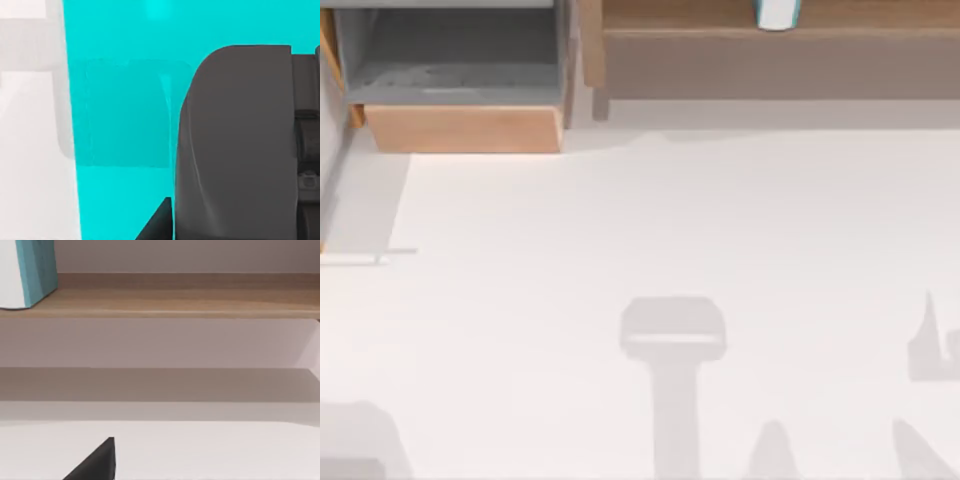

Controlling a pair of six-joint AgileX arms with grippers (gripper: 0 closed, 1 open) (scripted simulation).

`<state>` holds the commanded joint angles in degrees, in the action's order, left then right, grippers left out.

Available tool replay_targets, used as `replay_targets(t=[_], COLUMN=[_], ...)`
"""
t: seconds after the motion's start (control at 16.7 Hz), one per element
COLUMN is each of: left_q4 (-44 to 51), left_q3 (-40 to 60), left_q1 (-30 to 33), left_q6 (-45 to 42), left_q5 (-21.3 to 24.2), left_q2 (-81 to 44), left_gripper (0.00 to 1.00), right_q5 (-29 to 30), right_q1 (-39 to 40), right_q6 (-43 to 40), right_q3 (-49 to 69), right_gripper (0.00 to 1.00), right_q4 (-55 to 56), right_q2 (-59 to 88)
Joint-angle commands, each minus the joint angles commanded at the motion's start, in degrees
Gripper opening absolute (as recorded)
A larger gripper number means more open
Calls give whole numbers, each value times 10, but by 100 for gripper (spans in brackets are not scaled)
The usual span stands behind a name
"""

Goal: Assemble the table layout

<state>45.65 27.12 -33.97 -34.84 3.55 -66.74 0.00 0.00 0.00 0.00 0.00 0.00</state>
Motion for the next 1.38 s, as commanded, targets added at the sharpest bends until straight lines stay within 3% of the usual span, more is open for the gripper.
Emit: replay_targets(t=[0.24,0.3,0.96,1.38], left_q4=[0,0,-17,-242], left_q3=[0,0,7,24], left_q1=[0,0,-2,-25], left_q6=[0,0,-7,-97], left_q5=[0,0,6,70], left_q2=[0,0,-1,-58], left_gripper=[98,100,100,100], right_q5=[0,0,0,0], right_q1=[0,0,0,0], right_q6=[0,0,0,0], right_q3=[0,0,0,0], right_gripper=[100,100,100,100], right_q4=[0,0,0,0], right_q2=[0,0,0,0])
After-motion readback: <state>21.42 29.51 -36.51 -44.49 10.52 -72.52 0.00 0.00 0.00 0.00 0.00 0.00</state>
